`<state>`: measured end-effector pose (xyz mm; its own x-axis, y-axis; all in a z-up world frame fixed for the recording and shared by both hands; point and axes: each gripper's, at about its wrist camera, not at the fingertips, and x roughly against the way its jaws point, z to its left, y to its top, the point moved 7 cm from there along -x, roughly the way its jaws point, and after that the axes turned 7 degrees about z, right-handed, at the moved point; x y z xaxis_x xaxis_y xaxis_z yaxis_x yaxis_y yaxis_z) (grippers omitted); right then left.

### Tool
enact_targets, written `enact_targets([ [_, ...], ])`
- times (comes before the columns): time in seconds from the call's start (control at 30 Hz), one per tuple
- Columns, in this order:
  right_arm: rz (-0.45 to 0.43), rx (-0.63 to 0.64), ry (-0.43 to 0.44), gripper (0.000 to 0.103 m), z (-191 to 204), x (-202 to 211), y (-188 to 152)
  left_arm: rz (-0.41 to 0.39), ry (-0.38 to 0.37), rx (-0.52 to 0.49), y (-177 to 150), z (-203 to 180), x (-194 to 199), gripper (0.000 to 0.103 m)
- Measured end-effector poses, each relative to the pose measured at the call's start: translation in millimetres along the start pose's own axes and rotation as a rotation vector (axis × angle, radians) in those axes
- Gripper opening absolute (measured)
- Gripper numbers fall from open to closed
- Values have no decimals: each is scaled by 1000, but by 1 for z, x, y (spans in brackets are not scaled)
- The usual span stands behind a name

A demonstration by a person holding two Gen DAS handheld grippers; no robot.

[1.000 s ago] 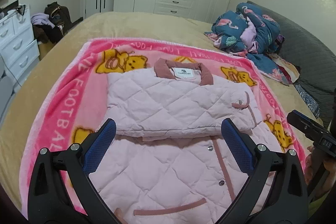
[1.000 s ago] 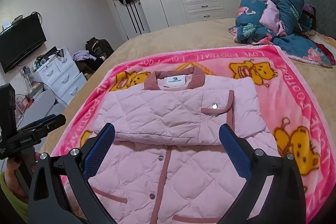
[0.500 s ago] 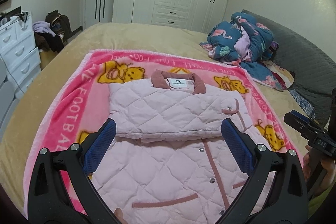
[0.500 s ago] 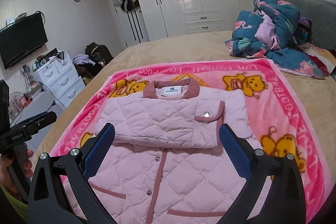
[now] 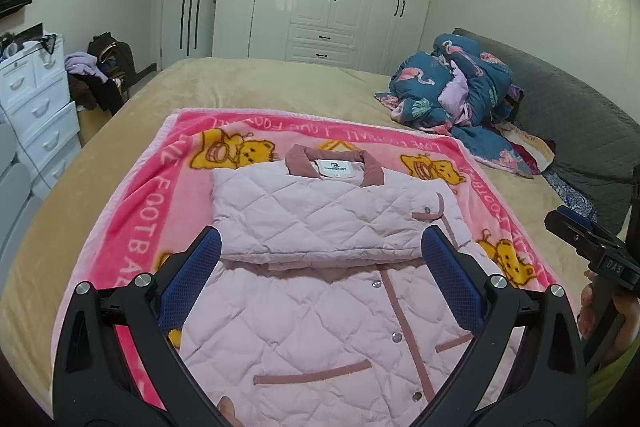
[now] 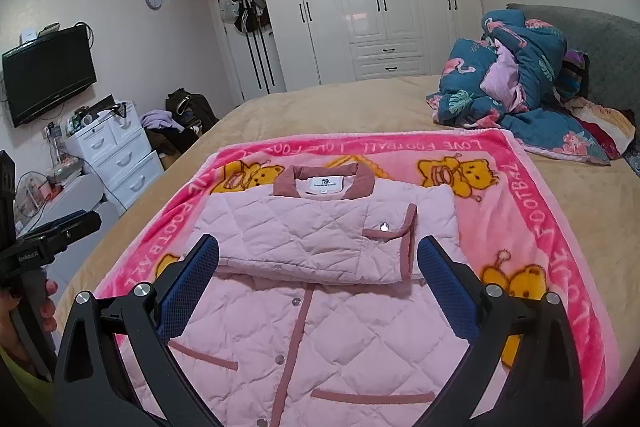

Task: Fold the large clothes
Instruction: 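Move both grippers toward the ribbed hem of the jacket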

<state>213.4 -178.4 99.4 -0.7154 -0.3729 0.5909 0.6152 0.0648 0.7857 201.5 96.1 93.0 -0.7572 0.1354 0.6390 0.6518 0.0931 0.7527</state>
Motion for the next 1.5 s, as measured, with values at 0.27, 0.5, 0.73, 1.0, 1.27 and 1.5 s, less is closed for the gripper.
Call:
enact_targets([
  [0.27,11,22,-7,99,-4,8,-16,-12,7,-9,-11,1,16,94],
  [0.5,22,-1,-23,99,-18,13,-33,-5,16,-9,-31,3,18,94],
  [0.73,38,-8,-31,99,-30,18,-48,28,31,9,-54,12,13,94],
  [1.0,71,-10,-44,99,-40,18,-71,56,55,29,-76,23,8,94],
  [1.27,106,12,-47,99,-46,16,-96,82,69,44,-97,30,4,94],
  [1.5,137,12,-45,99,-52,14,-117,115,81,51,-117,38,-1,94],
])
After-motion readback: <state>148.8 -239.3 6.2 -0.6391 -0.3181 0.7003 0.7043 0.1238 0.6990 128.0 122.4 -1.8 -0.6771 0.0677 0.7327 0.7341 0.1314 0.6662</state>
